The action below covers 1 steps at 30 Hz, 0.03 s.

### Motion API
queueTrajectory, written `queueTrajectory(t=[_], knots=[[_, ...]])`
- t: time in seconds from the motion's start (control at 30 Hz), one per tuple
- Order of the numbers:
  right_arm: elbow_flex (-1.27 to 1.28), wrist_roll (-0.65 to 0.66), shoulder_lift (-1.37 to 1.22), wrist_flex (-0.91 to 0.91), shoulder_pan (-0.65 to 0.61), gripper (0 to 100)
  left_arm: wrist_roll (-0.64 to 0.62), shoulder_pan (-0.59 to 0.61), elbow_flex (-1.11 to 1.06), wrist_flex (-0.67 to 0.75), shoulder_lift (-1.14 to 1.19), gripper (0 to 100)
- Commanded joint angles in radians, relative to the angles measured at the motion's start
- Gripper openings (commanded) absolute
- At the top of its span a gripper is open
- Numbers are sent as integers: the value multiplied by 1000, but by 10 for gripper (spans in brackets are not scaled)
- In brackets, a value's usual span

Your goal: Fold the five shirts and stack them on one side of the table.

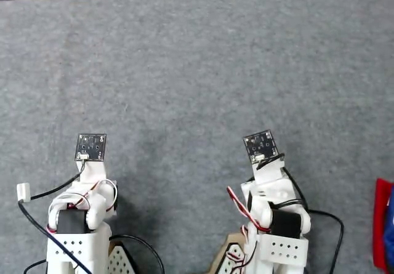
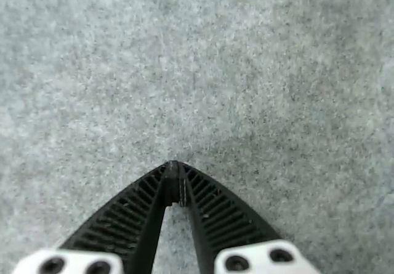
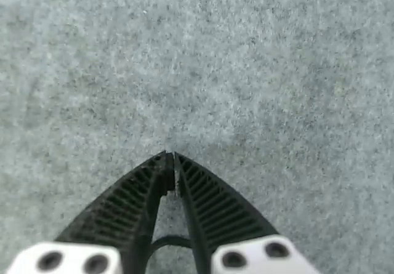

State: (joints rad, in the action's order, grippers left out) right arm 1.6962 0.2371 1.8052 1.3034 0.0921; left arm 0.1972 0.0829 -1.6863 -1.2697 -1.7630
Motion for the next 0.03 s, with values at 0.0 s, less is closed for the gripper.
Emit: queueTrajectory(t=[0.0], knots=[[-5,6,88,8,-5,6,-3,-17,-9,-3,-58,19]])
